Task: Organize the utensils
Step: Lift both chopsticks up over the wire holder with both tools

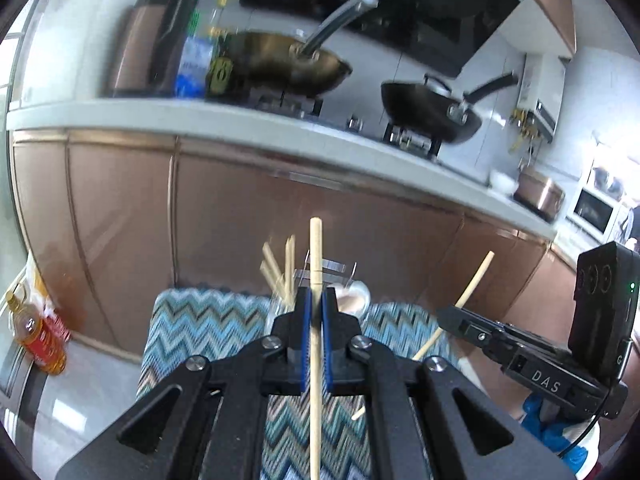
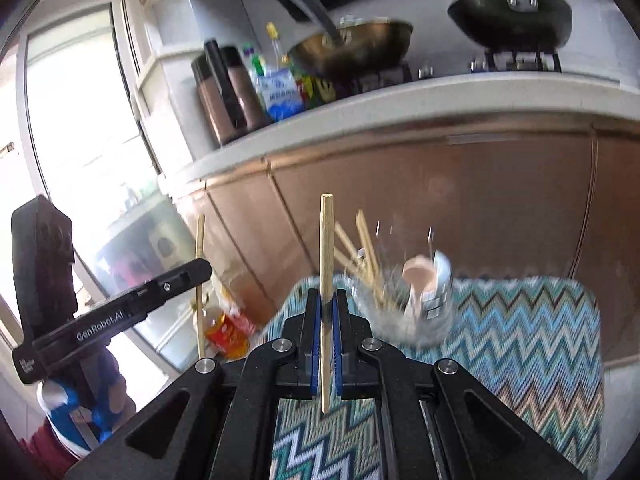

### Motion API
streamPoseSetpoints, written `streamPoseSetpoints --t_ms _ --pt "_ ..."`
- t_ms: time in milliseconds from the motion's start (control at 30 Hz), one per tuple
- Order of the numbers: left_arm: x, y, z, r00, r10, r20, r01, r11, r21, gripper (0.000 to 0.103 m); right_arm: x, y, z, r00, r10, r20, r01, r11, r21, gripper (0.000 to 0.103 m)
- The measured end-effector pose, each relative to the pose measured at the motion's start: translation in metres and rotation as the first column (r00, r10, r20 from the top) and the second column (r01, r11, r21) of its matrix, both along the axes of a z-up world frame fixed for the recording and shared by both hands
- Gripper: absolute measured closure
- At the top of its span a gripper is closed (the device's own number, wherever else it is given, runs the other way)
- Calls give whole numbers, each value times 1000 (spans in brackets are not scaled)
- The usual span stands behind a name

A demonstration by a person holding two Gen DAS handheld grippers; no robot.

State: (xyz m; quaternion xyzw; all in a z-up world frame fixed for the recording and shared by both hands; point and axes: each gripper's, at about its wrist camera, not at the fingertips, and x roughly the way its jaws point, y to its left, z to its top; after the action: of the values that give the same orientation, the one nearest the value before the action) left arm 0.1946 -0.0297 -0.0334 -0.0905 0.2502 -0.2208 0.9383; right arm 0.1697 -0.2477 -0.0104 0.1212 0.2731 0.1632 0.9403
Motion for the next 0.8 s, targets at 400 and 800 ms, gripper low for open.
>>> streamPoseSetpoints --t_ms 400,800 --pt "61 -28 23 947 214 238 -185 973 -138 98 82 -5 19 985 -46 164 54 997 -48 97" --pt "138 -59 -25 928 281 244 -246 955 -165 98 146 -6 -38 992 -20 128 35 993 -115 98"
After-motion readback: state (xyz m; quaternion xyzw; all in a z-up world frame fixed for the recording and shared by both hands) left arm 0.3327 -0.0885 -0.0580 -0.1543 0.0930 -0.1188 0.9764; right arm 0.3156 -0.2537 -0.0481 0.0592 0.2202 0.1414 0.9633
